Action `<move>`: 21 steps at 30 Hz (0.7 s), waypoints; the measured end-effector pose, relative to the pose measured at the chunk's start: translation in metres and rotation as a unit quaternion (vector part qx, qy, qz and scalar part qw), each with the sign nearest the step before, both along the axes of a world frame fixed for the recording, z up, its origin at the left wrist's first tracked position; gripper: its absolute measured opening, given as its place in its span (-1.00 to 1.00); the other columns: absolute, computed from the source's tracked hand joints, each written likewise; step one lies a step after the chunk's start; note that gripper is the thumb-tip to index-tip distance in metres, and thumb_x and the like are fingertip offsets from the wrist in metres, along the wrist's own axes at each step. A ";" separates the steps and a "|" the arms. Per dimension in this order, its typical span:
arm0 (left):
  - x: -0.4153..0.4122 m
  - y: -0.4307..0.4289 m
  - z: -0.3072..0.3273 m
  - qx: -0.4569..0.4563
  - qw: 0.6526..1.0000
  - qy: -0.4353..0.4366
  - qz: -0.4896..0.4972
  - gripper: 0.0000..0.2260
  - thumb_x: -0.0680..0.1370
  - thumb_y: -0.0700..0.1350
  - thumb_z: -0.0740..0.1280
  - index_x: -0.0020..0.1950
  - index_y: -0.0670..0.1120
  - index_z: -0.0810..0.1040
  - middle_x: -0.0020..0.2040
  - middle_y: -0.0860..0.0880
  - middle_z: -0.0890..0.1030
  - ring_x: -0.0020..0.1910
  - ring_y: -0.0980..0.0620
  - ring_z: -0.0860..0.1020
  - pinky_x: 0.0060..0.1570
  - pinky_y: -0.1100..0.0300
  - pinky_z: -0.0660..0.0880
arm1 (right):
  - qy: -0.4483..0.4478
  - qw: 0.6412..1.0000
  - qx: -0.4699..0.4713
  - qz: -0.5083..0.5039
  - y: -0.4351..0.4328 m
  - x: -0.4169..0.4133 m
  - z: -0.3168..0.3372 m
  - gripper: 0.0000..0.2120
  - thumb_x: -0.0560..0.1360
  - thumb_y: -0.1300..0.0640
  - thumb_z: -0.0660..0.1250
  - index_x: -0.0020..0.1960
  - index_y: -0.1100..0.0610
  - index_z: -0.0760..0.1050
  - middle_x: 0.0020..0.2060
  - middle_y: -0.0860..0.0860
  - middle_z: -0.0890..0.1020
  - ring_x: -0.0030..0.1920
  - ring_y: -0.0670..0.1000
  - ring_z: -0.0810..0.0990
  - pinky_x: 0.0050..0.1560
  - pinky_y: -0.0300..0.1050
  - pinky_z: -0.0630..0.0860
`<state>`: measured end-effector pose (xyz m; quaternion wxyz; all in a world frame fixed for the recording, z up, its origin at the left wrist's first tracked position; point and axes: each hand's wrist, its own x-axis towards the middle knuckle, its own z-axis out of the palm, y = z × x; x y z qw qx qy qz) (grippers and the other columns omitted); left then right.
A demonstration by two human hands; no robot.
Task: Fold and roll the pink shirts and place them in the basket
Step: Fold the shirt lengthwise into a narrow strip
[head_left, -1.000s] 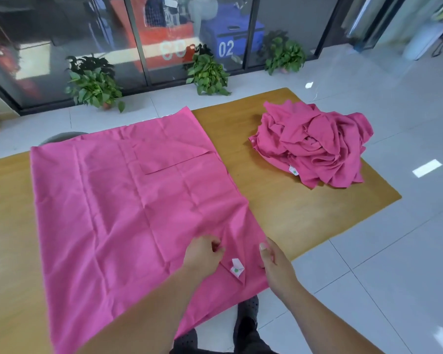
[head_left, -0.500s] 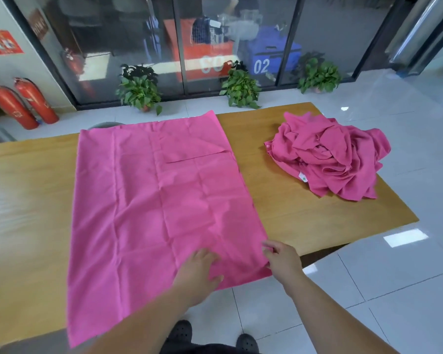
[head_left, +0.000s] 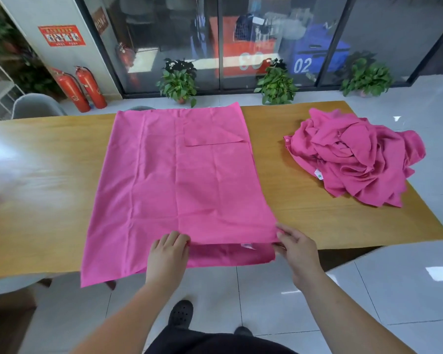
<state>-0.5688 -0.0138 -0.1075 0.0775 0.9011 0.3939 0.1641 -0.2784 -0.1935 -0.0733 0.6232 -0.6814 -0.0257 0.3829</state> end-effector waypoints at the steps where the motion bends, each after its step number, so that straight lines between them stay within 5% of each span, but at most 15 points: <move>1: -0.004 -0.002 0.001 0.002 1.000 -0.001 0.009 -0.91 0.54 -0.12 0.30 -0.01 -0.02 0.59 -0.09 0.06 0.55 -0.15 -0.07 0.51 -0.14 -0.05 0.46 | -0.012 1.000 0.006 0.013 -0.004 -0.001 -0.002 -0.76 0.64 0.35 0.38 0.20 0.13 0.71 0.10 0.07 0.76 0.11 0.05 0.75 0.16 -0.01 0.68; 4: -0.014 -0.011 -0.011 0.000 0.999 0.048 0.021 -0.99 0.54 -0.12 0.38 -0.06 -0.02 0.59 -0.12 0.07 0.52 -0.16 -0.09 0.50 -0.13 -0.04 0.45 | -0.048 0.995 -0.071 0.053 -0.017 -0.005 -0.026 -0.69 0.60 0.38 0.41 0.14 0.01 0.73 0.01 0.06 0.76 0.05 0.05 0.76 0.16 0.02 0.69; 8: -0.016 -0.026 -0.023 -0.041 0.992 0.103 0.068 -0.80 0.42 -0.19 0.58 -0.15 -0.02 0.57 -0.19 0.05 0.48 -0.20 -0.10 0.48 -0.19 0.00 0.42 | -0.069 0.986 -0.127 0.087 -0.024 -0.010 -0.047 -0.68 0.57 0.33 0.46 0.12 -0.08 0.69 -0.01 0.04 0.76 -0.01 0.03 0.77 0.15 0.09 0.71; 15: -0.007 -0.050 -0.021 -0.168 0.960 0.069 0.212 -0.85 0.51 -0.07 0.41 -0.06 0.04 0.44 -0.11 0.09 0.48 -0.11 -0.05 0.49 -0.05 -0.03 0.46 | -0.120 0.972 -0.189 0.076 -0.029 -0.005 -0.075 -0.75 0.41 0.07 0.61 0.01 -0.08 0.60 -0.18 -0.09 0.75 -0.15 0.01 0.76 0.04 0.22 0.70; 17: 0.000 -0.061 -0.017 -0.279 0.907 -0.035 0.315 -0.88 0.54 -0.09 0.35 -0.05 0.01 0.40 -0.12 0.01 0.54 -0.17 -0.10 0.55 -0.12 -0.04 0.51 | -0.088 0.974 -0.194 0.071 -0.029 -0.007 -0.074 -0.73 0.43 0.02 0.61 0.04 -0.04 0.57 -0.16 -0.06 0.75 -0.14 0.05 0.76 0.03 0.24 0.71; 21: 0.014 -0.067 -0.015 -0.466 0.684 -0.298 0.476 -0.76 0.59 -0.03 0.30 0.04 -0.18 0.36 -0.17 -0.14 0.57 -0.30 -0.11 0.51 -0.22 0.00 0.47 | 0.029 0.989 -0.140 0.044 -0.029 -0.011 -0.074 -0.78 0.58 0.18 0.51 0.18 0.14 0.56 0.02 0.08 0.75 0.00 0.08 0.76 0.12 0.09 0.69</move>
